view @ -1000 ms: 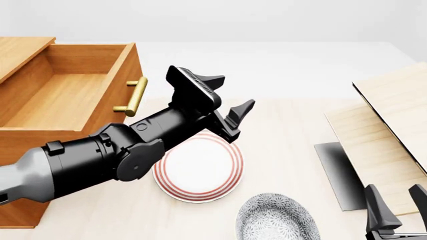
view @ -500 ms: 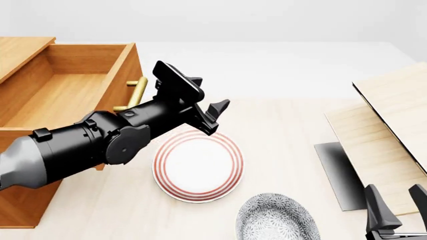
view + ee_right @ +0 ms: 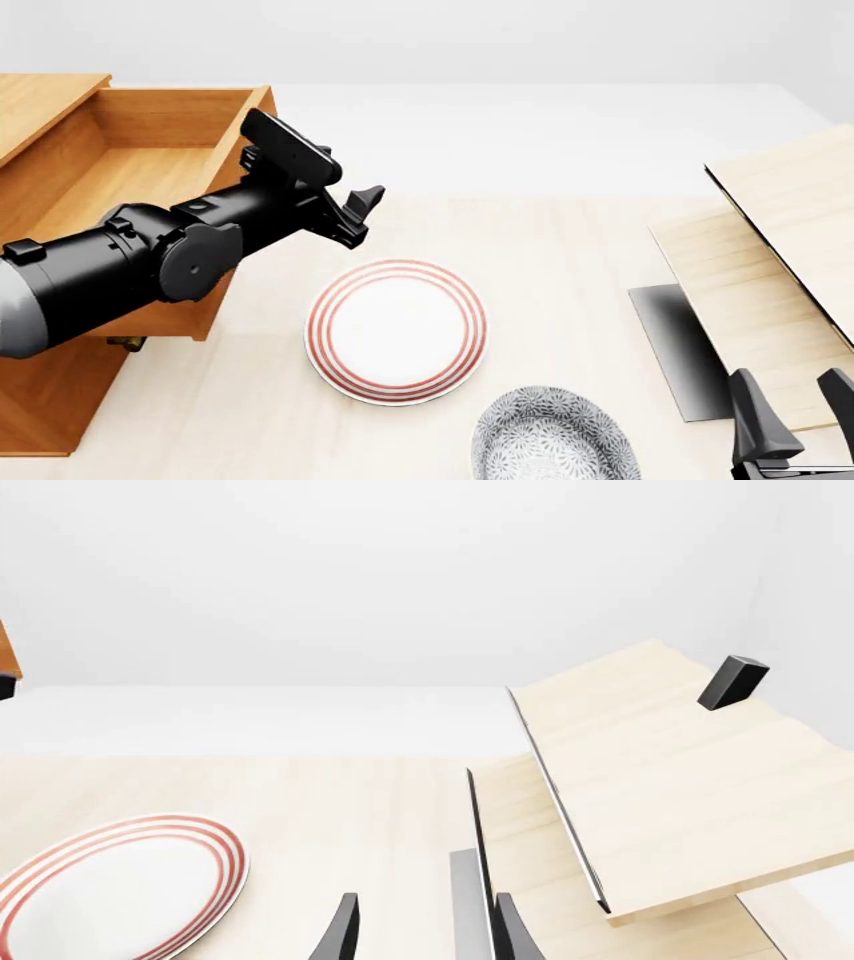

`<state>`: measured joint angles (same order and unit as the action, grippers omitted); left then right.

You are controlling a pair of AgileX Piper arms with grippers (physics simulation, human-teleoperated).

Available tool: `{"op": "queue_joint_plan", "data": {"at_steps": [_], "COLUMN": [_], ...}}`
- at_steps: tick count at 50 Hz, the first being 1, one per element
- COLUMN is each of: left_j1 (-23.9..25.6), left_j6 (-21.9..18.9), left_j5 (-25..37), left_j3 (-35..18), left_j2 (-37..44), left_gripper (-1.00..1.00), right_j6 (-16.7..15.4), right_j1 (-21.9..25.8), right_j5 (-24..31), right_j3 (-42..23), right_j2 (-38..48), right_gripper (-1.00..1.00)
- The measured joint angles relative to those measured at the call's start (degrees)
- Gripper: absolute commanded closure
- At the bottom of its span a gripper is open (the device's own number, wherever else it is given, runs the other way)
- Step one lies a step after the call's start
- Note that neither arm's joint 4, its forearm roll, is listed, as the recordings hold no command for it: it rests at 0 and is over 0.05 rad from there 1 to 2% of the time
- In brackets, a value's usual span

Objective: Close the top drawer of the cabinet.

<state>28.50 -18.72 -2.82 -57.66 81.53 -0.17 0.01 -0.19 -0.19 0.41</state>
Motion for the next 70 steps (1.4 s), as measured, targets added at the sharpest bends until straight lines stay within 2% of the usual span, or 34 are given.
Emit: {"op": "queue_joint_plan", "data": {"at_steps": [38,60,70], "left_j1": [-13.1,-20.6,-24.2], "left_j6": [-1.6,-4.1,-6.8], "left_j5": [-1.2,-2.9,-4.2], "left_j3": [6.2,8.0,8.6], "left_j2": [-5.9,-7.0,-6.9], "left_gripper": [-1.00,-1.00,-1.00], "right_j6": [0.0,0.0,0.0], "right_j1": [0.0,0.0,0.0], "right_j5": [0.0,0.0,0.0], "right_j3": [0.0,0.0,0.0], "right_j2": [0.0,0.0,0.0], "right_gripper": [-1.00,-1.00,-1.00]}}
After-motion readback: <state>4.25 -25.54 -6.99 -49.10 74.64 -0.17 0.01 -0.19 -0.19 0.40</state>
